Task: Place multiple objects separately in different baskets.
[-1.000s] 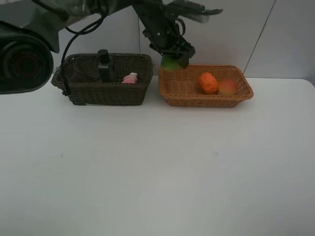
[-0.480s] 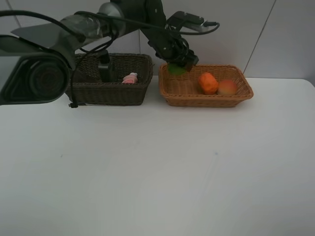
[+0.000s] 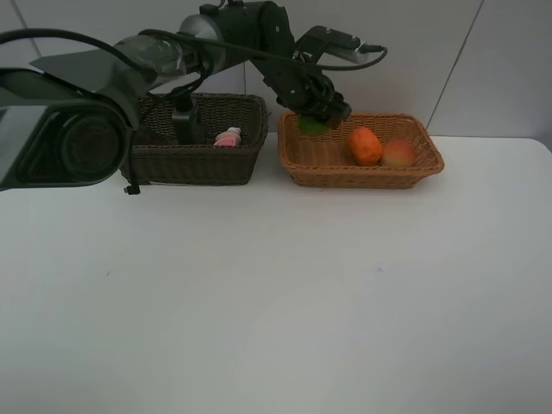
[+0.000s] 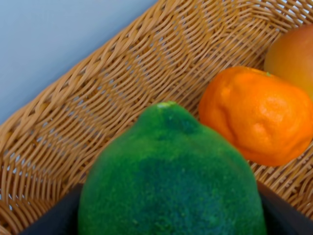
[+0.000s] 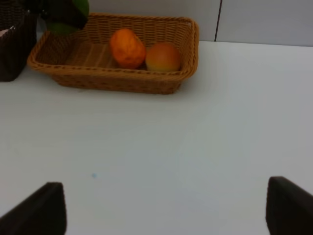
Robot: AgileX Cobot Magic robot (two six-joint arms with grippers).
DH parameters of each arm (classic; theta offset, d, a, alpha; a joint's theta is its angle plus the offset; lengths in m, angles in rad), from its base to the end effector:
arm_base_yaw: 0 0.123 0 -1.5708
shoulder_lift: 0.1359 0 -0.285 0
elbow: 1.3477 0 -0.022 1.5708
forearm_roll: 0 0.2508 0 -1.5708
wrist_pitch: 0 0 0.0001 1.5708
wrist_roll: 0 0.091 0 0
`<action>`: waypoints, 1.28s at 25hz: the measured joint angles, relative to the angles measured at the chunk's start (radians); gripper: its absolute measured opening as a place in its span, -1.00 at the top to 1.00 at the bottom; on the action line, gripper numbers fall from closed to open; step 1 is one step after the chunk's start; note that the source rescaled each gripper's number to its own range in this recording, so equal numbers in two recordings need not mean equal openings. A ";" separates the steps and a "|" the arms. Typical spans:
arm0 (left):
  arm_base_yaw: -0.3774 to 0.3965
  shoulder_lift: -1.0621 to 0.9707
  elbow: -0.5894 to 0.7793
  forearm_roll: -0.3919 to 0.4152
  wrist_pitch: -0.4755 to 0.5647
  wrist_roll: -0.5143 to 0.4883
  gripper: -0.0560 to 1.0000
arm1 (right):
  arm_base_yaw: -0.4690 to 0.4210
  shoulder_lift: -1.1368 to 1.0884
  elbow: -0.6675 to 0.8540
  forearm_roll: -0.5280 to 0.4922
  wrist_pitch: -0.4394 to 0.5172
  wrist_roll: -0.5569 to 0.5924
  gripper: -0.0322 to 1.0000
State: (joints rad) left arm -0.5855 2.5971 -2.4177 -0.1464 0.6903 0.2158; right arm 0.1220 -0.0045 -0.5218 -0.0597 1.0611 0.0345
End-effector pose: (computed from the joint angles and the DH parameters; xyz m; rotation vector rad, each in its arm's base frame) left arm 0.4769 -0.3264 0.1714 0.8429 2.2154 -0.3446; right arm -0.0076 -0.0057 0.2834 -0.0845 2.0153 0.0284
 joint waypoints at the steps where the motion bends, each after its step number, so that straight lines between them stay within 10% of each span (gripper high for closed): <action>1: 0.000 0.000 0.000 0.000 0.000 0.006 -0.58 | 0.000 0.000 0.000 0.000 0.000 0.000 -0.35; 7: 0.000 0.000 -0.001 0.000 -0.029 0.012 -0.97 | 0.000 0.000 0.000 0.000 0.000 0.000 -0.35; 23: -0.011 -0.001 -0.001 0.000 -0.010 0.012 -1.00 | 0.000 0.000 0.000 0.000 0.000 0.000 -0.35; 32: -0.011 -0.108 -0.001 0.103 0.330 -0.024 -1.00 | 0.000 0.000 0.000 0.000 0.000 0.000 -0.35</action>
State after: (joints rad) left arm -0.5963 2.4895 -2.4184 -0.0439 1.0201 0.1917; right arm 0.1220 -0.0045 -0.5218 -0.0597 1.0611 0.0345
